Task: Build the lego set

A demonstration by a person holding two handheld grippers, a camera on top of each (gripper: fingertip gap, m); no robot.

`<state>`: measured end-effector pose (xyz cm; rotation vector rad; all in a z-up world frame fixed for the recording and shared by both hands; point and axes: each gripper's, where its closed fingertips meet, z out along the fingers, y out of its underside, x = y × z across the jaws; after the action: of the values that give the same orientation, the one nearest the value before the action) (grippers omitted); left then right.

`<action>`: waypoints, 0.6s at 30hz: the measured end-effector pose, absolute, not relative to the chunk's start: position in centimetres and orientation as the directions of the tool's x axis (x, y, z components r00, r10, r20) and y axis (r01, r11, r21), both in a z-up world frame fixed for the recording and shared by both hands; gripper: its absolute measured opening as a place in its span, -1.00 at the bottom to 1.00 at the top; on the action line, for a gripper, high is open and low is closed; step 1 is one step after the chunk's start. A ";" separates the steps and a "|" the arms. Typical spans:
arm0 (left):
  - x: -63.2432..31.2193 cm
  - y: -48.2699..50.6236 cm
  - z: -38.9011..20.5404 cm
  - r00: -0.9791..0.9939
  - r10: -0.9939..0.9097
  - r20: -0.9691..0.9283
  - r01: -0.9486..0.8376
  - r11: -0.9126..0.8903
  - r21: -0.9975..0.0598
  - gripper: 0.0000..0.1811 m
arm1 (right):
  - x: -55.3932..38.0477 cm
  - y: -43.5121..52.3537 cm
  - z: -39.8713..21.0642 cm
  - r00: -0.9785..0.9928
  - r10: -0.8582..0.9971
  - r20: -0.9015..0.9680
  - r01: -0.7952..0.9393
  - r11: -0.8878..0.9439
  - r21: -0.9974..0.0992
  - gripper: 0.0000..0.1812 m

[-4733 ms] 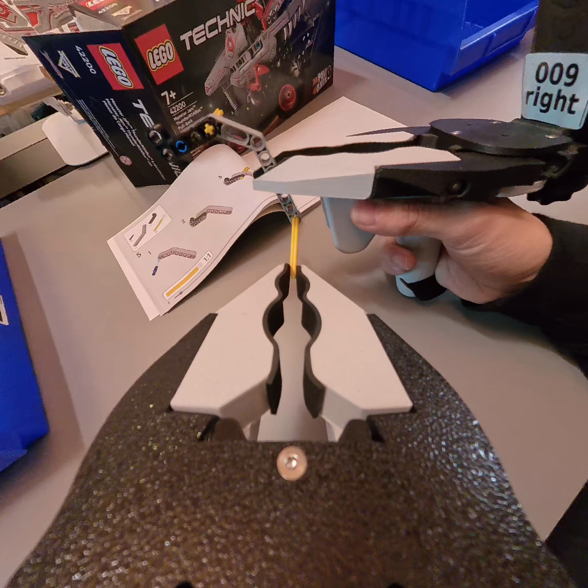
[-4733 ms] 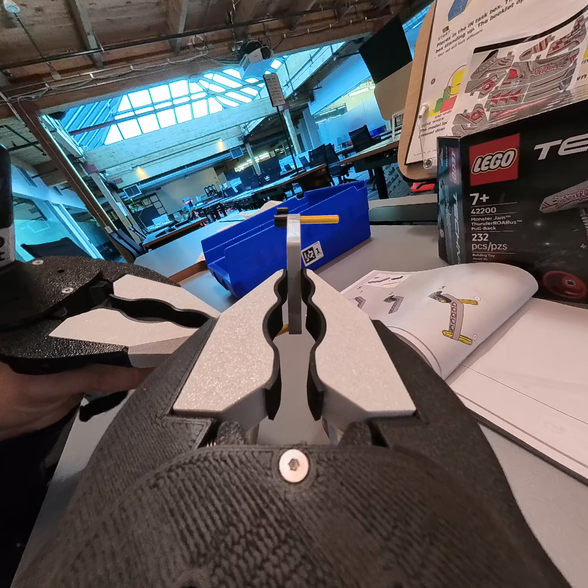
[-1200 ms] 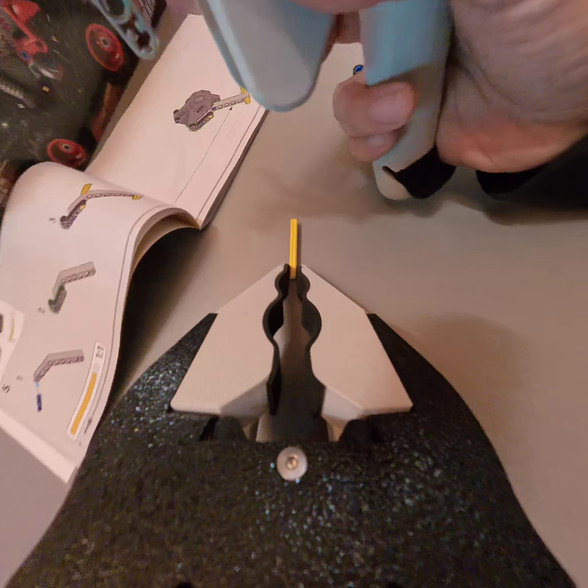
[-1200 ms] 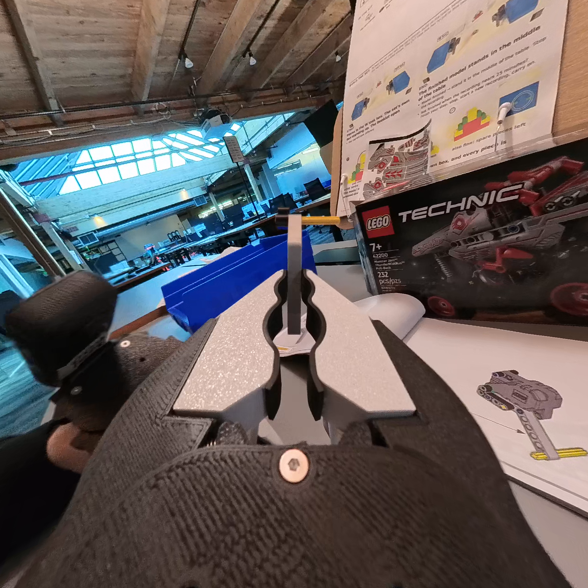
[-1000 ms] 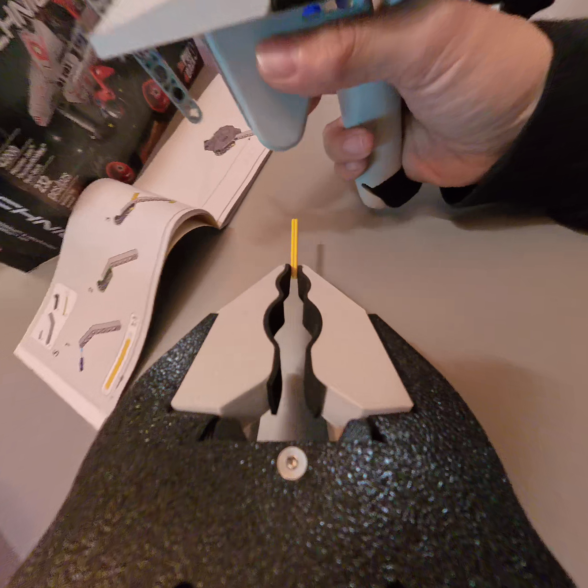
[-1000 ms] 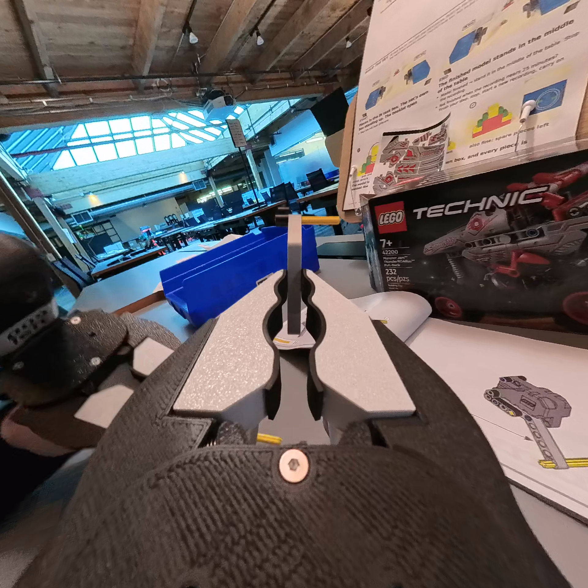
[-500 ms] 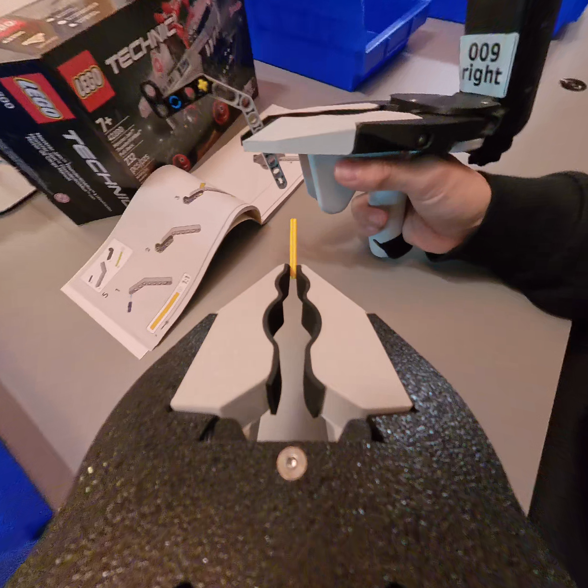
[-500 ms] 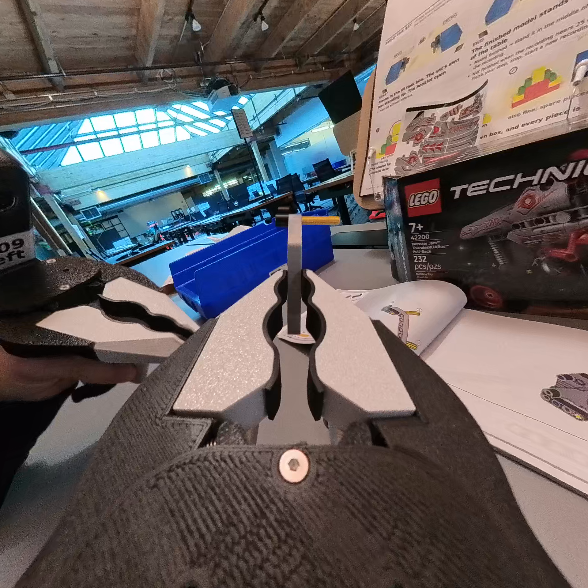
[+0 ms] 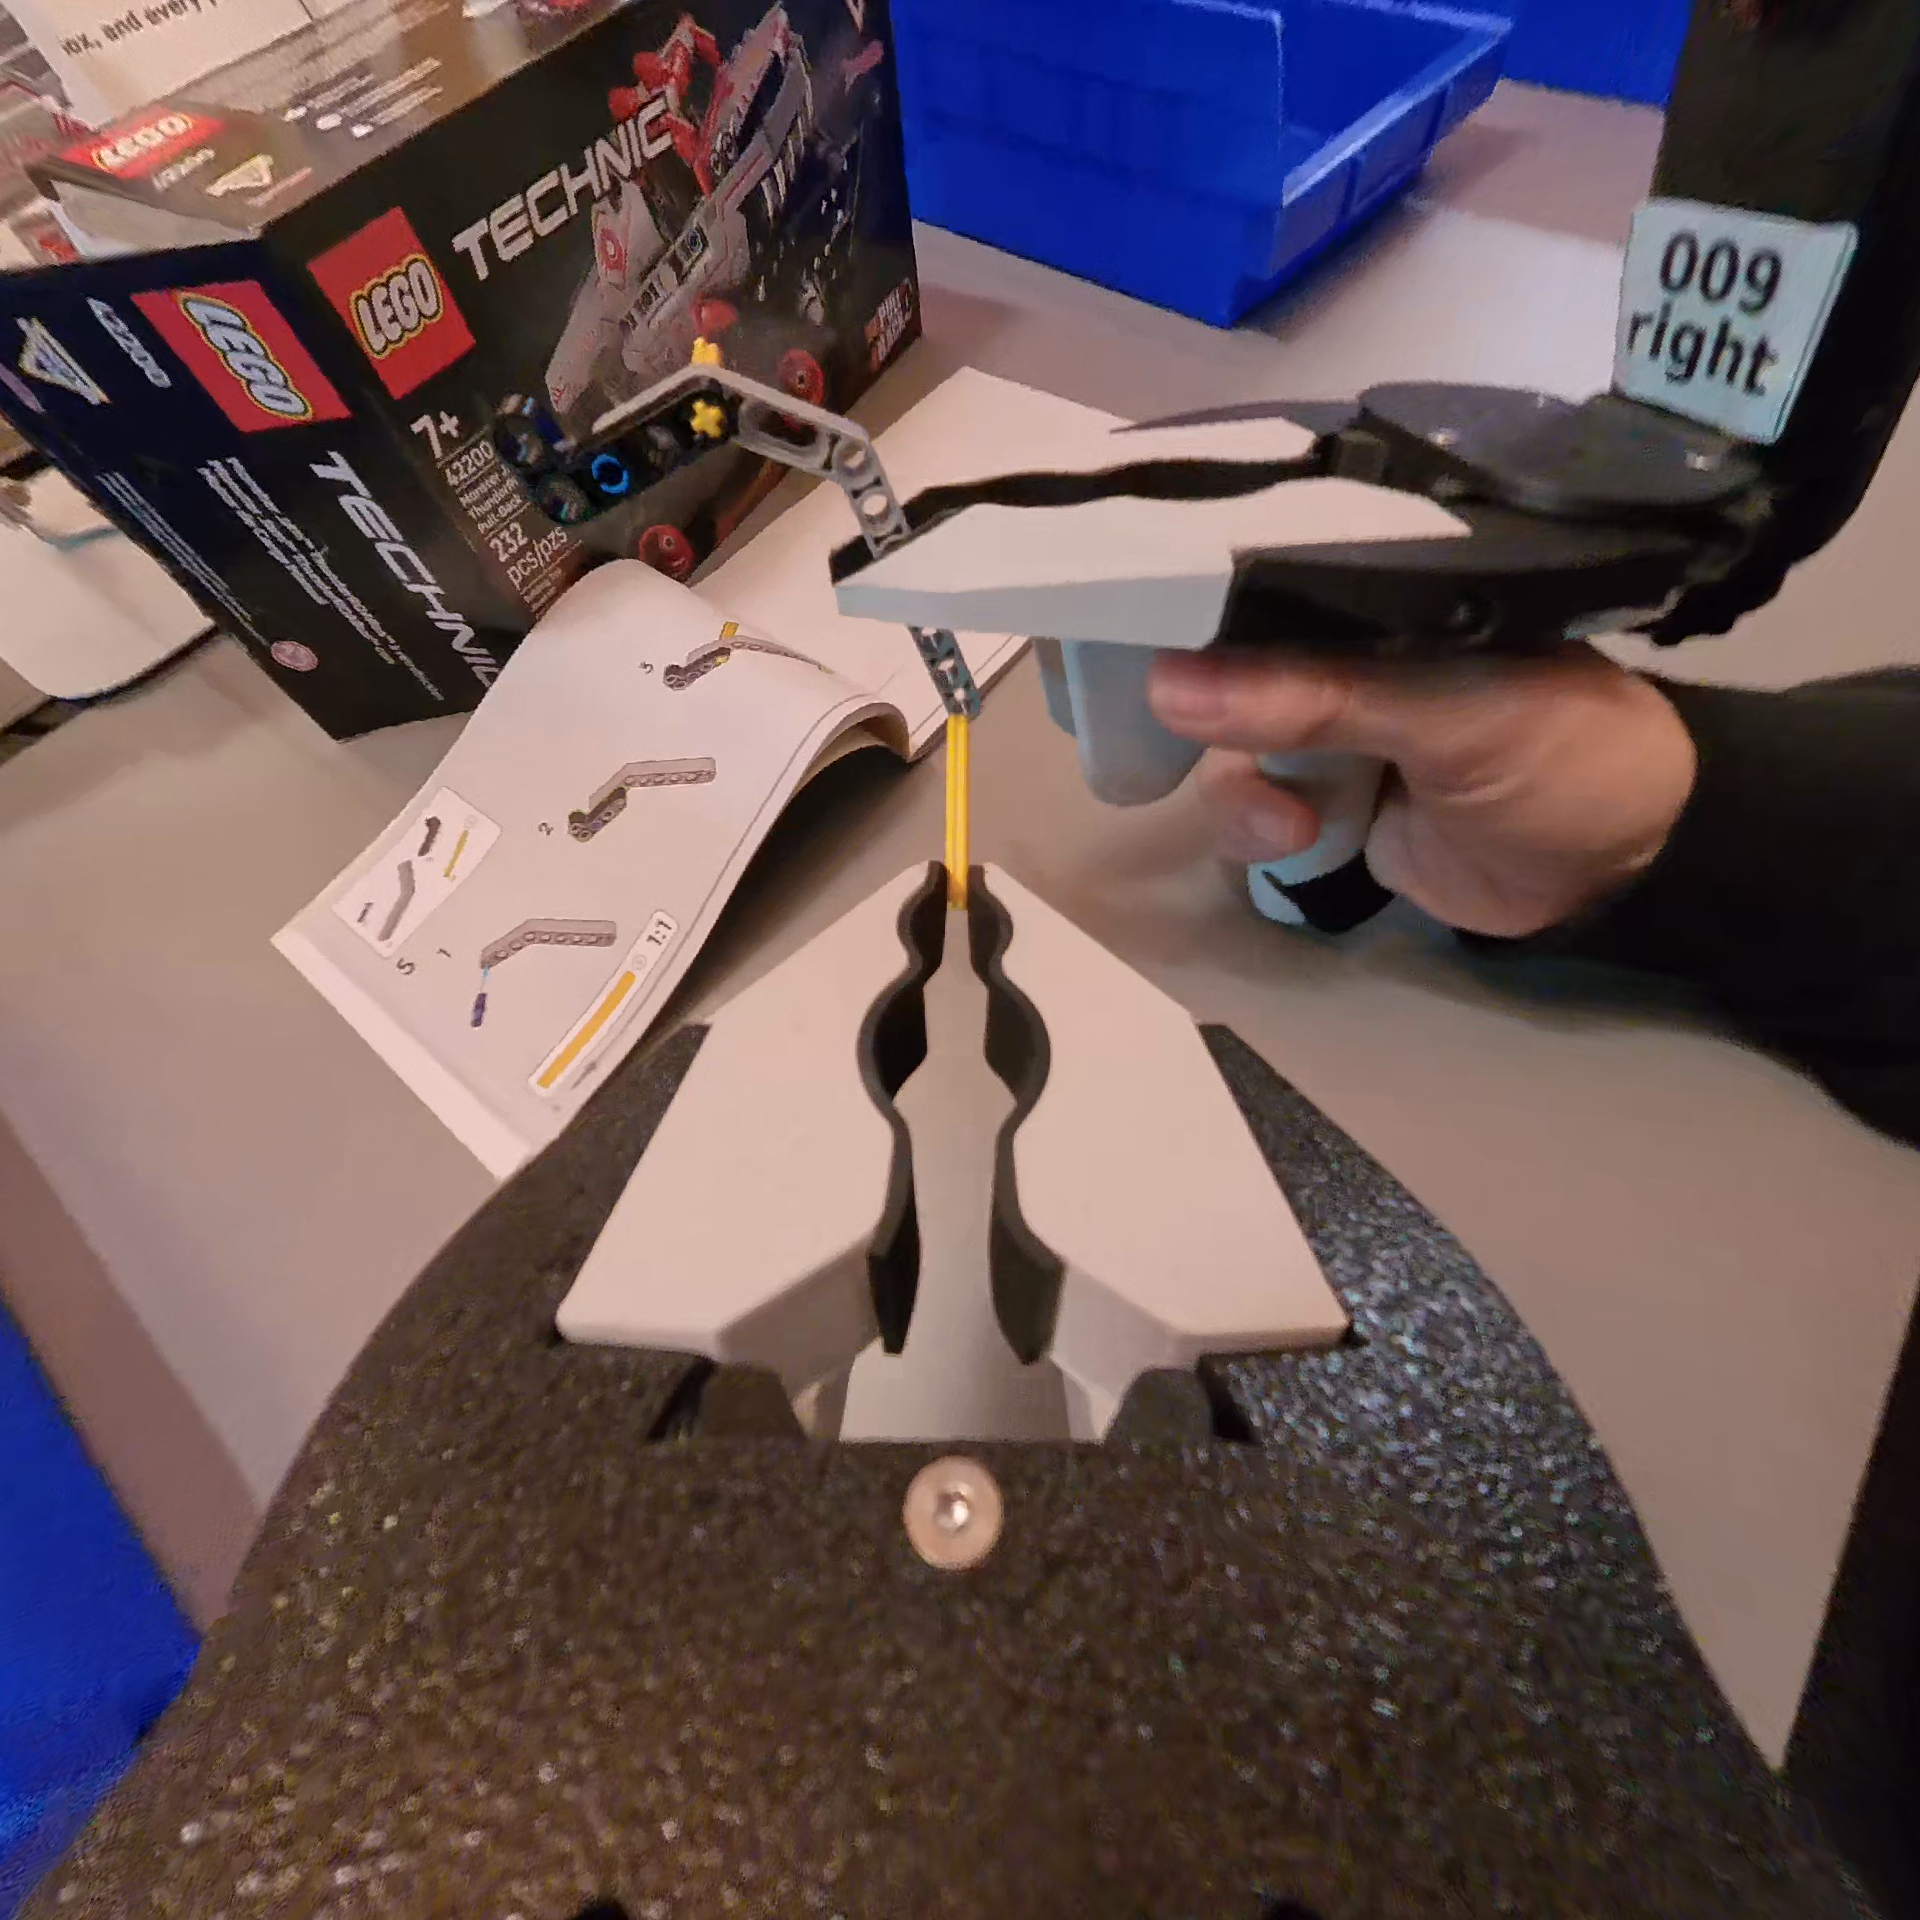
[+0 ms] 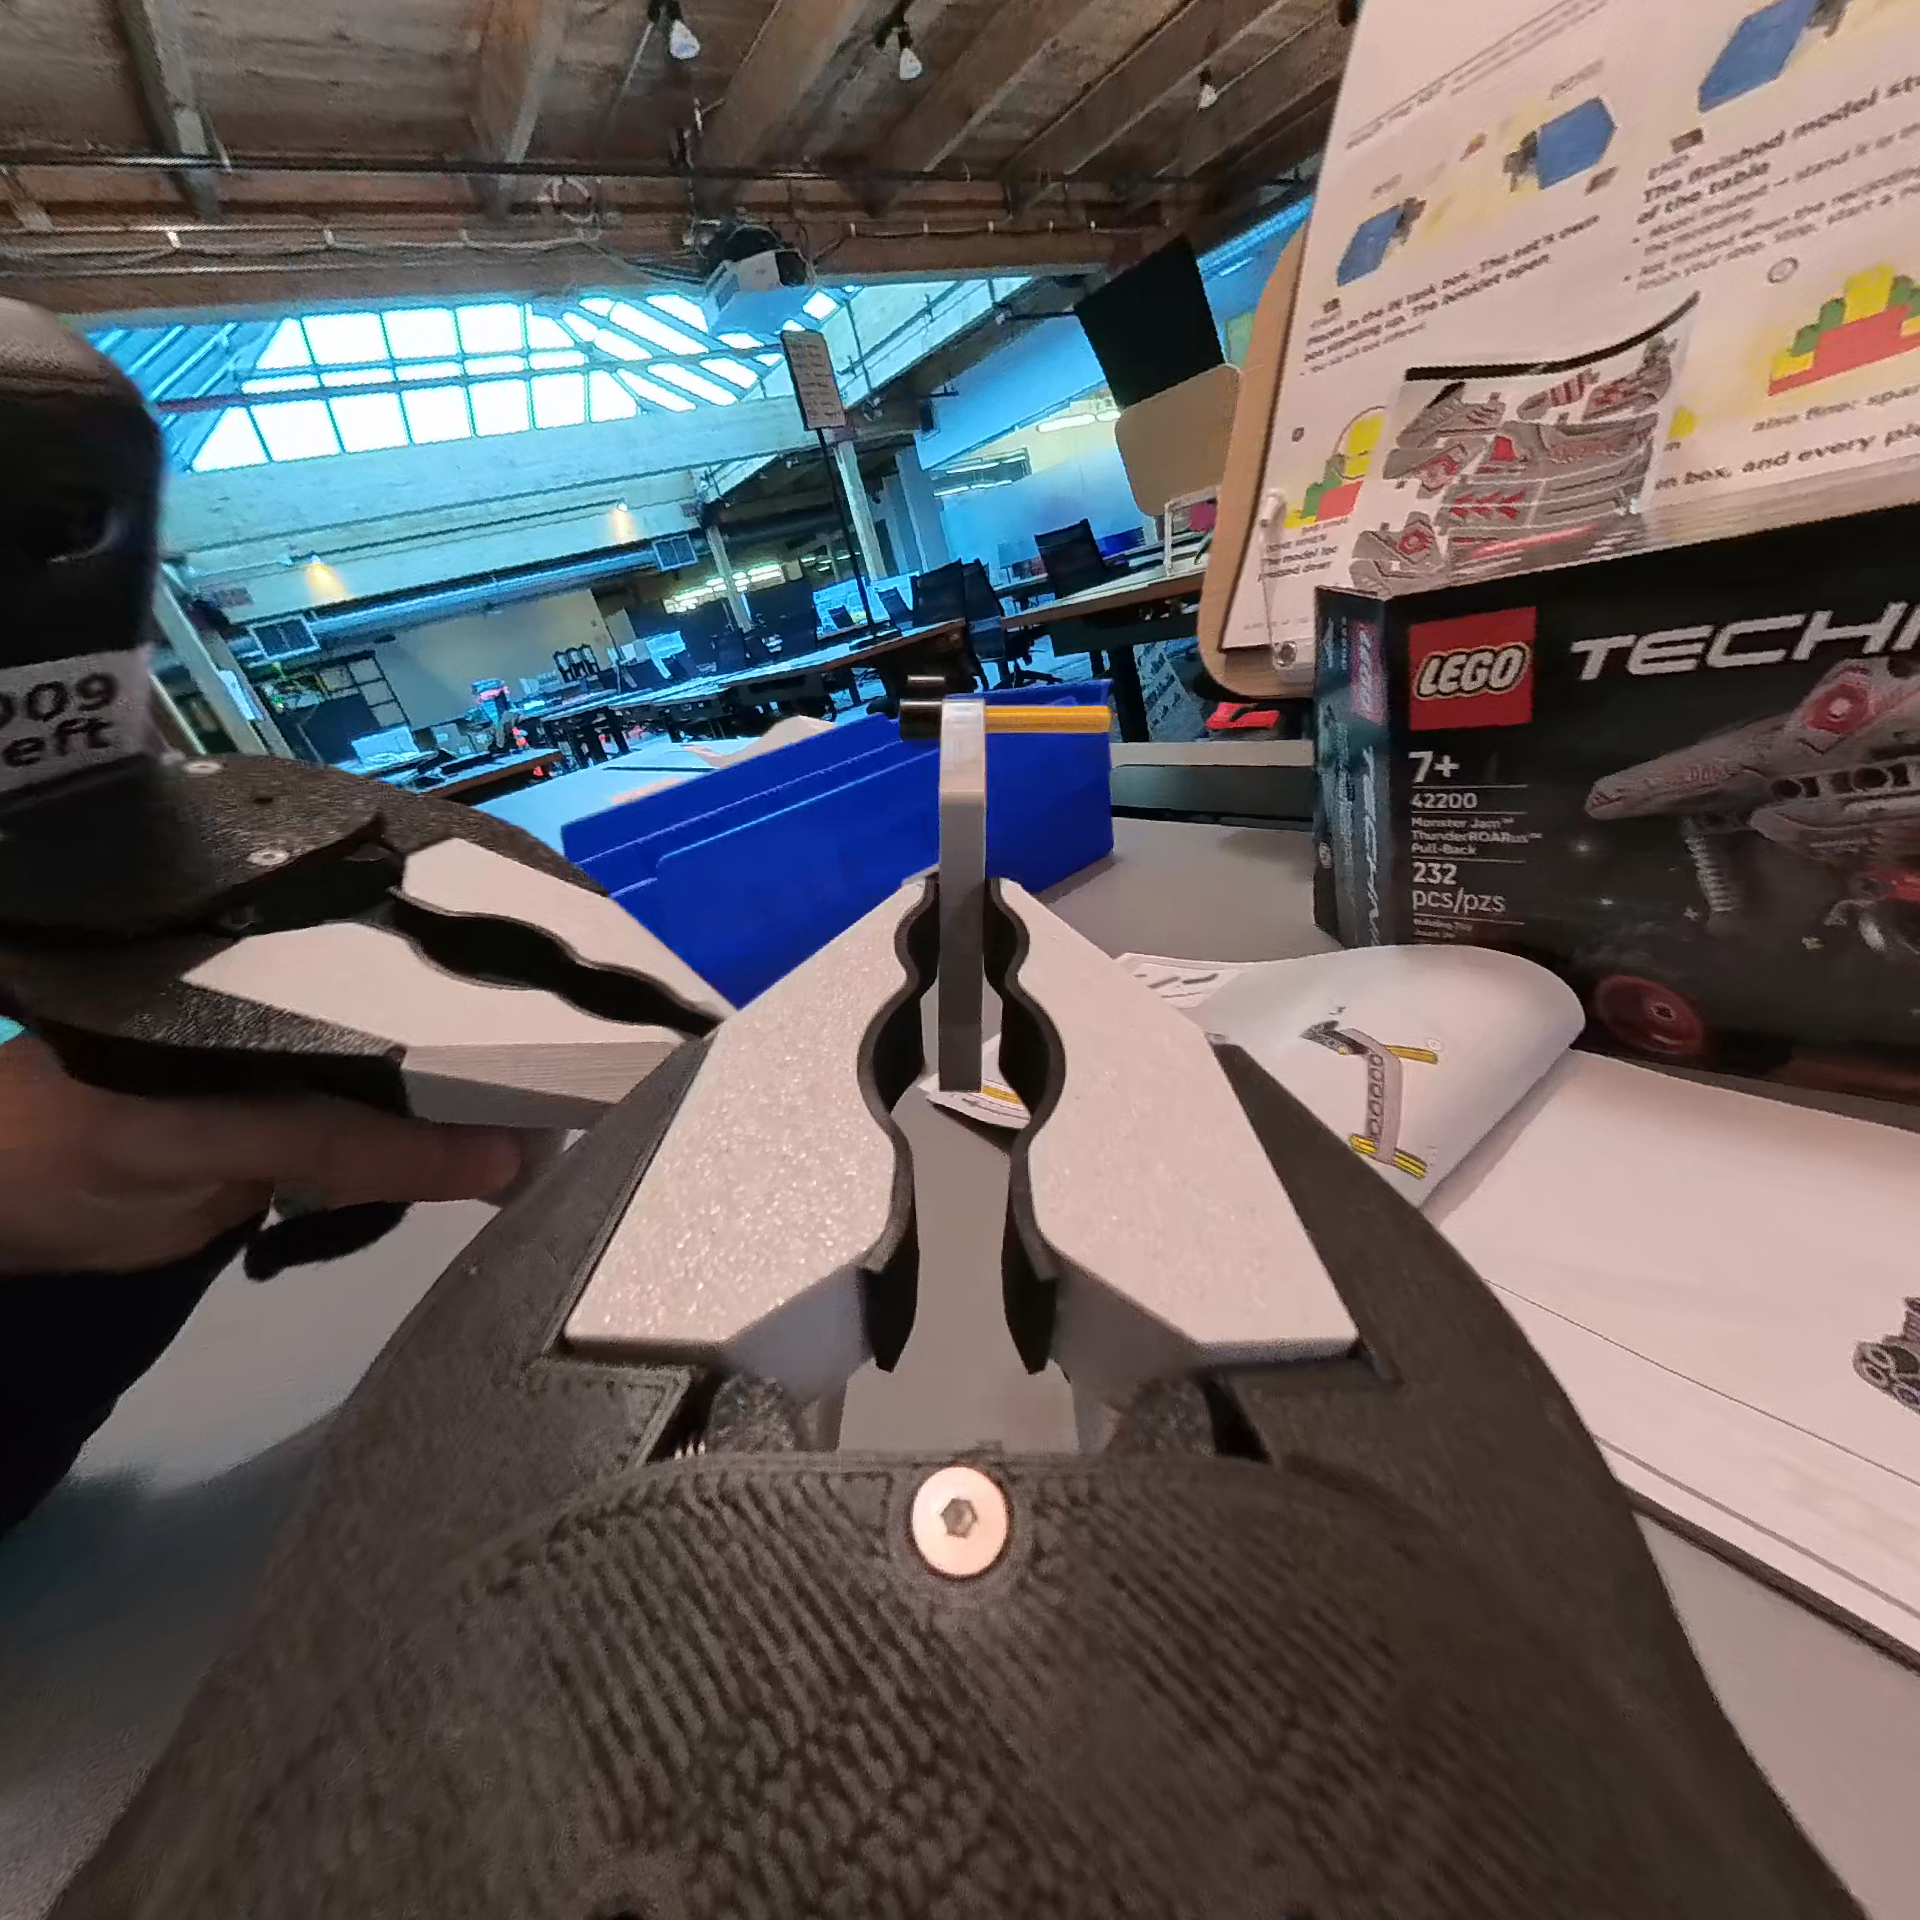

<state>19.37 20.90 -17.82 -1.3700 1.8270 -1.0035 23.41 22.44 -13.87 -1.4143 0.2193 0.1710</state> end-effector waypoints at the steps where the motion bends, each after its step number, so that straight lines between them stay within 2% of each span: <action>1: 19.4 20.9 -17.9 -0.256 -0.967 -0.015 -0.485 0.142 -0.863 -0.98 | 23.2 22.5 -13.8 0.971 -0.009 -0.240 -0.236 0.151 -0.960 -0.93; 11: 19.2 20.9 -18.0 -0.255 -0.967 -0.002 -0.502 0.134 -0.855 -0.98 | 22.8 22.7 -13.9 0.981 -0.018 -0.194 -0.189 0.139 -0.972 -0.93; 18: 19.2 20.8 -18.1 -0.237 -0.964 0.118 -0.513 0.021 -0.858 -0.98 | 22.7 22.9 -14.2 0.989 -0.042 -0.145 -0.139 0.121 -0.983 -0.94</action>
<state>19.25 20.80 -18.06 -1.5041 1.7893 -1.1427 22.71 22.88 -14.15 -1.4491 0.1497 0.0715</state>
